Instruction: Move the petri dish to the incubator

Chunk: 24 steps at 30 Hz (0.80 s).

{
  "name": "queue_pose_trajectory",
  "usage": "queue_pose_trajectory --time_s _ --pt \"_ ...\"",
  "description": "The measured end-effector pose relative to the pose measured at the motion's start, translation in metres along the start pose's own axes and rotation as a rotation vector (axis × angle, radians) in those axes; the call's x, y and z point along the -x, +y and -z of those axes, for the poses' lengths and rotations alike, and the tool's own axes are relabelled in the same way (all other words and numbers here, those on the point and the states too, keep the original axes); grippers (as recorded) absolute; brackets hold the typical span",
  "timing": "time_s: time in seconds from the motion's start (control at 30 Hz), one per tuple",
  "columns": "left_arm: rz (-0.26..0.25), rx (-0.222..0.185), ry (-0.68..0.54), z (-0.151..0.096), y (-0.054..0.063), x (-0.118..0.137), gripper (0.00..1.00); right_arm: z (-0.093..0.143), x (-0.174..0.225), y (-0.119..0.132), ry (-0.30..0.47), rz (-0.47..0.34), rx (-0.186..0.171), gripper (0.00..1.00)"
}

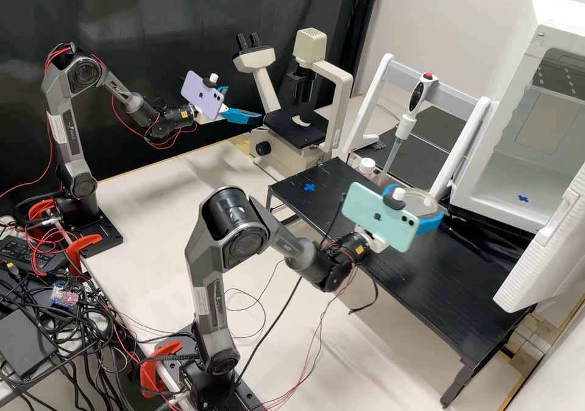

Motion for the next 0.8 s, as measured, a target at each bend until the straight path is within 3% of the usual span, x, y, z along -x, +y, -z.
queue_pose_trajectory --time_s 0.23,0.47,0.7,0.8 --pt "0.0 0.0 0.0 0.0 0.0 0.0 1.0 -0.02 -0.044 0.045 -0.091 -0.073 -0.006 0.0" --pt "0.0 0.0 0.0 0.0 0.0 0.0 1.0 -0.024 -0.086 0.078 -0.122 -0.119 -0.011 0.0" --pt "0.0 0.0 0.0 0.0 0.0 0.0 1.0 -0.028 -0.135 0.097 -0.16 -0.129 -0.034 0.0" --pt "0.0 0.0 0.0 0.0 0.0 0.0 1.0 -0.026 -0.158 0.093 -0.175 -0.106 -0.033 0.0"
